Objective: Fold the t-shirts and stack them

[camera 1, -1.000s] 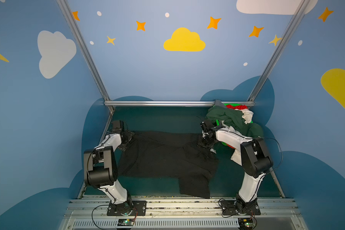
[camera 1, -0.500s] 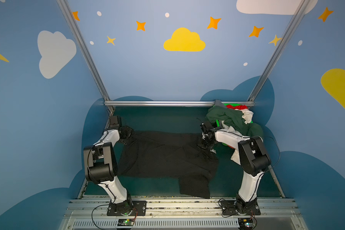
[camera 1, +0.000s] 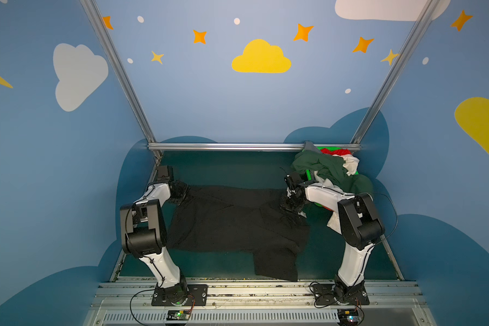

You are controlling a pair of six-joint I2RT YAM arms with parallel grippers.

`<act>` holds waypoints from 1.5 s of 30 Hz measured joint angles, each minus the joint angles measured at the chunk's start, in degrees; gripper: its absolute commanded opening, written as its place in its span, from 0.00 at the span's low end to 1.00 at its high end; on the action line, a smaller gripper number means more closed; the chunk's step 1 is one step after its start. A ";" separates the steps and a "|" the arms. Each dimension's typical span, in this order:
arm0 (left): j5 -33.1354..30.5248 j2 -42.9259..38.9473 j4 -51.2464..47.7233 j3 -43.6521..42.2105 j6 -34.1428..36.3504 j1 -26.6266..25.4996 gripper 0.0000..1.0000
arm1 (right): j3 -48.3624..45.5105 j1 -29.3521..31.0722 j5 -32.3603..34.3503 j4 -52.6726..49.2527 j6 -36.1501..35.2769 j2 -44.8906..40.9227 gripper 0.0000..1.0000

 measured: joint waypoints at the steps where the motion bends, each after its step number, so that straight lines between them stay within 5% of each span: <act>1: -0.11 0.02 -0.31 0.09 0.20 -0.07 0.14 | -0.02 -0.07 -0.09 0.00 0.00 0.00 0.39; 3: -0.66 0.52 -1.86 1.20 1.05 -0.11 0.04 | -0.02 -0.13 -0.22 0.00 0.00 0.00 0.38; 15: -2.29 9.99 -7.04 17.25 7.39 -0.15 0.04 | -1.25 -0.44 -0.74 1.49 0.02 -0.61 0.35; 20: -3.30 9.84 -8.92 18.03 8.17 -0.37 0.41 | -1.27 -0.44 -1.01 1.62 0.00 -0.63 0.37; 25: -4.22 4.42 -10.51 10.67 7.37 -0.48 0.53 | -1.27 -0.44 -1.25 1.73 0.00 -0.66 0.38; 34: -5.27 -0.11 -12.07 6.58 7.28 -0.48 0.62 | -1.31 -0.59 -1.68 1.84 0.00 -0.66 0.37; 45: -4.07 1.57 -12.15 5.66 6.75 -0.42 0.60 | -1.53 -0.68 -2.01 2.16 0.00 -0.70 0.37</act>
